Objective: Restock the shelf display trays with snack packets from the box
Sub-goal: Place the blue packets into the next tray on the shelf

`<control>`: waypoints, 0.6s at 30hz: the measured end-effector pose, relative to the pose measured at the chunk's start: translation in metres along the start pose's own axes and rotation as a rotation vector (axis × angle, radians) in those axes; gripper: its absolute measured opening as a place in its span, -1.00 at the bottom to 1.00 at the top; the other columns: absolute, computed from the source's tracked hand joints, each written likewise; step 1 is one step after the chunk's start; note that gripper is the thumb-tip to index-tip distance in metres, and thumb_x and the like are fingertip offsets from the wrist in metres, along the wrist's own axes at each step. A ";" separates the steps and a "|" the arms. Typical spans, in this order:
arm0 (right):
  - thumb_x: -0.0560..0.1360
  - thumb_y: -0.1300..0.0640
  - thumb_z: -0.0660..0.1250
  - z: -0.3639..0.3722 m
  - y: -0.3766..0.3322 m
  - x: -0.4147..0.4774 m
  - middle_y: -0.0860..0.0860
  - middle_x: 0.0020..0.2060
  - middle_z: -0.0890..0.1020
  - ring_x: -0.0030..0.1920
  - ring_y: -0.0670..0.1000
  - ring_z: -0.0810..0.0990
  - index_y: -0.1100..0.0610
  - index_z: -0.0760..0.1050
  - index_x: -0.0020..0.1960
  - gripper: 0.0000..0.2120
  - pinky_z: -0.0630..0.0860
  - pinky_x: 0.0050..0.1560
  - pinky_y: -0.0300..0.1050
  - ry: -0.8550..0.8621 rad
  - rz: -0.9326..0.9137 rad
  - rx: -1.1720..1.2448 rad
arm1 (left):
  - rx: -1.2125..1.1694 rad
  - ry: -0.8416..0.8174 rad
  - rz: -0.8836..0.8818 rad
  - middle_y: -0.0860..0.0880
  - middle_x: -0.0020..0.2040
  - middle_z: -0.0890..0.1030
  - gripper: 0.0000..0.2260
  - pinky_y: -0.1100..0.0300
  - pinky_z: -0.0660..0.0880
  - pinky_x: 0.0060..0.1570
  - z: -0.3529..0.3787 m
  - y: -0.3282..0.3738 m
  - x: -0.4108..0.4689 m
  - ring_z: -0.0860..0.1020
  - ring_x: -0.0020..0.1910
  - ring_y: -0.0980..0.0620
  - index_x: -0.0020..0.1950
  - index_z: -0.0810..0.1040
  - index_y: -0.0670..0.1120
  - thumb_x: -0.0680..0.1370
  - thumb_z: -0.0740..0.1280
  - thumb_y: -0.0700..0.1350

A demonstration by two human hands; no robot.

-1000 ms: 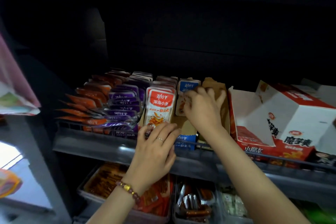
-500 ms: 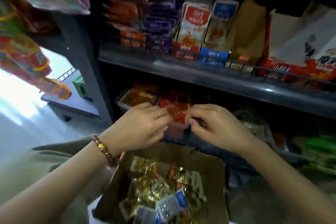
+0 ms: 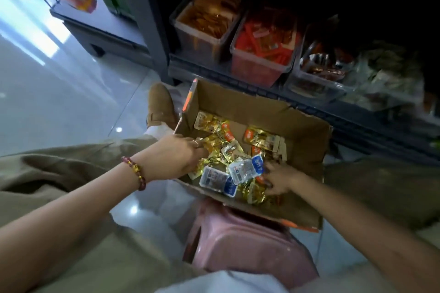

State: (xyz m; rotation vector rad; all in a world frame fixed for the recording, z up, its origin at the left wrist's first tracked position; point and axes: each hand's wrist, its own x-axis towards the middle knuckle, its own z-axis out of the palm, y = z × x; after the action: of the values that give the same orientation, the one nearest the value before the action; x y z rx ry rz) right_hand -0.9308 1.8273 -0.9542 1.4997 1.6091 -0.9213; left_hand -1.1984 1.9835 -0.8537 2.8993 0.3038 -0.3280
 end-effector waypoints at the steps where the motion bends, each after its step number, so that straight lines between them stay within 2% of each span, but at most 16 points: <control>1: 0.55 -0.10 0.22 0.006 -0.003 0.006 0.12 0.51 0.03 0.45 0.19 0.17 0.11 0.36 0.41 -0.50 0.29 0.36 0.14 -0.024 0.019 -0.078 | -0.017 -0.014 -0.013 0.00 -0.15 0.58 -0.69 0.07 0.54 -0.22 0.005 -0.003 -0.003 0.57 -0.21 -0.02 0.07 0.53 -0.04 0.55 0.04 0.00; 3: 0.55 -0.04 0.22 0.009 -0.011 0.016 0.11 0.54 -0.13 0.51 0.17 0.01 0.07 0.28 0.46 -0.49 0.19 0.42 0.16 -0.042 0.036 -0.077 | -0.037 -0.026 -0.031 -0.01 -0.17 0.58 -0.70 0.08 0.52 -0.22 0.012 -0.008 -0.008 0.57 -0.21 -0.04 0.05 0.55 -0.06 0.56 0.05 -0.02; 5: 0.56 -0.07 0.19 0.001 -0.023 0.023 0.09 0.54 -0.09 0.52 0.13 -0.04 0.02 0.29 0.45 -0.52 0.18 0.42 0.18 -0.035 0.070 0.067 | -0.062 -0.029 -0.054 -0.04 -0.17 0.58 -0.80 0.05 0.51 -0.18 0.014 -0.013 -0.009 0.57 -0.20 -0.07 0.06 0.55 -0.08 0.56 0.17 -0.08; 7: 0.57 -0.11 0.16 -0.010 -0.034 0.029 0.03 0.55 -0.09 0.53 0.11 -0.12 0.00 0.23 0.48 -0.48 0.08 0.44 0.27 -0.023 0.118 0.141 | -0.088 -0.046 -0.069 -0.06 -0.12 0.58 -0.81 0.01 0.51 -0.07 0.012 -0.018 -0.005 0.57 -0.14 -0.09 0.09 0.53 -0.08 0.57 0.17 -0.09; 12: 0.57 -0.14 0.11 -0.017 -0.048 0.049 0.04 0.55 -0.12 0.53 0.13 -0.19 0.04 0.00 0.55 -0.37 -0.12 0.45 0.29 -0.054 0.243 0.043 | -0.085 -0.033 -0.066 -0.05 -0.13 0.57 -0.82 0.04 0.50 -0.07 0.006 -0.023 0.001 0.56 -0.14 -0.07 0.04 0.52 -0.10 0.57 0.18 -0.07; 15: 0.59 -0.10 0.09 -0.010 -0.047 0.055 0.06 0.55 0.01 0.54 0.10 -0.12 0.05 0.18 0.51 -0.48 -0.20 0.47 0.18 0.033 0.254 -0.028 | -0.066 -0.025 -0.102 -0.05 -0.12 0.56 -0.81 0.03 0.52 -0.03 0.000 -0.028 0.002 0.56 -0.14 -0.07 0.09 0.50 -0.11 0.59 0.17 -0.08; 16: 0.59 -0.07 0.09 -0.008 -0.047 0.053 0.06 0.53 0.08 0.53 0.10 -0.06 0.03 0.27 0.47 -0.53 -0.18 0.47 0.15 0.108 0.251 -0.005 | -0.075 -0.014 -0.109 -0.06 -0.10 0.56 -0.80 0.00 0.52 -0.01 0.000 -0.031 0.003 0.56 -0.12 -0.07 0.12 0.50 -0.11 0.59 0.17 -0.08; 18: 0.58 -0.03 0.13 -0.005 -0.045 0.050 0.09 0.45 0.27 0.46 0.11 0.17 0.02 0.42 0.36 -0.61 -0.01 0.46 0.11 0.299 0.240 0.057 | -0.085 -0.002 -0.125 -0.06 -0.04 0.56 -0.77 -0.02 0.52 0.00 0.000 -0.034 0.002 0.57 -0.09 -0.09 0.19 0.49 -0.09 0.58 0.17 -0.08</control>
State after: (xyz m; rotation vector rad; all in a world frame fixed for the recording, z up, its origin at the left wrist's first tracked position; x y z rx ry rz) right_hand -0.9780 1.8521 -0.9953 1.8942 1.5699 -0.6368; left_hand -1.2043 2.0164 -0.8608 2.8030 0.4875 -0.3292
